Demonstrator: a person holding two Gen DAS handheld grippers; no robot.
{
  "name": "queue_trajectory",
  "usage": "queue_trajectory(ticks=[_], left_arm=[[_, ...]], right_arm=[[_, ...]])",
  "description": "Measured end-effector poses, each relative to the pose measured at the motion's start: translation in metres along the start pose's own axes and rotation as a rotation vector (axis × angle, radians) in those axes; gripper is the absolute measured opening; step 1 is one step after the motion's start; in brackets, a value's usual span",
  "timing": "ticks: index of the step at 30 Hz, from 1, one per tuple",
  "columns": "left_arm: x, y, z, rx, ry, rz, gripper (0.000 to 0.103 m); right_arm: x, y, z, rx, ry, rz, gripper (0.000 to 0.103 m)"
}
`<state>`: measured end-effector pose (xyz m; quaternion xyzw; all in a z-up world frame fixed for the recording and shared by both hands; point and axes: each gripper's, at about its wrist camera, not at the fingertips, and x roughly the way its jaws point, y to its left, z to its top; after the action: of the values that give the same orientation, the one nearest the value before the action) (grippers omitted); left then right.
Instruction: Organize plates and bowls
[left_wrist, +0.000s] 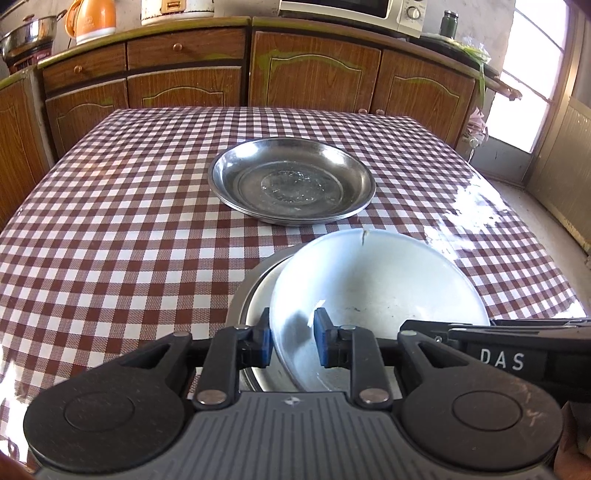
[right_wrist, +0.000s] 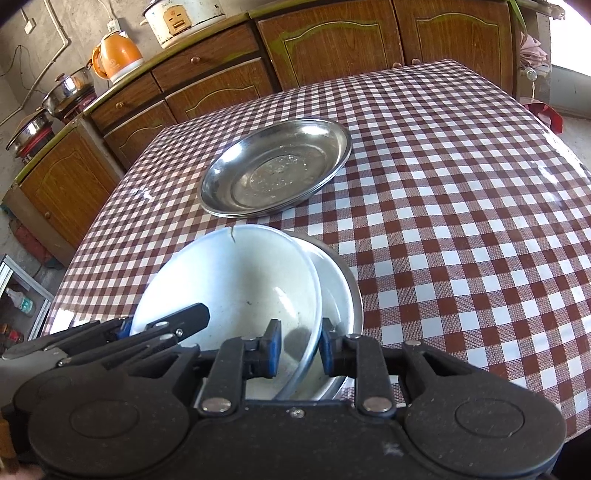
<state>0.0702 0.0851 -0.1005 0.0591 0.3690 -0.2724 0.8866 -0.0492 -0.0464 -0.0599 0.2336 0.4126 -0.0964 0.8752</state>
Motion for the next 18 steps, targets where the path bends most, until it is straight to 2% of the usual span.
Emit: queue_trajectory(ticks=[6, 10, 13, 14, 16, 18], left_arm=[[-0.003, 0.002, 0.000, -0.029, 0.004, -0.009, 0.024], [-0.008, 0.003, -0.001, -0.038, -0.009, -0.003, 0.024], [-0.015, 0.003, 0.001, -0.026, -0.042, 0.027, 0.025], [-0.015, 0.004, 0.003, -0.034, -0.038, 0.023, 0.025], [-0.016, 0.007, 0.002, -0.053, -0.030, 0.021, 0.026], [-0.017, 0.008, 0.002, -0.057, -0.034, 0.021, 0.031]], right_arm=[[-0.003, -0.002, 0.002, 0.009, 0.007, 0.003, 0.029], [-0.005, -0.010, 0.004, 0.057, 0.021, 0.042, 0.033], [-0.008, -0.009, 0.006, 0.039, 0.031, 0.075, 0.051], [-0.009, -0.009, 0.007, 0.045, 0.031, 0.084, 0.054], [-0.013, -0.009, 0.008, 0.038, 0.020, 0.077, 0.055], [-0.018, -0.008, 0.009, 0.027, 0.008, 0.069, 0.057]])
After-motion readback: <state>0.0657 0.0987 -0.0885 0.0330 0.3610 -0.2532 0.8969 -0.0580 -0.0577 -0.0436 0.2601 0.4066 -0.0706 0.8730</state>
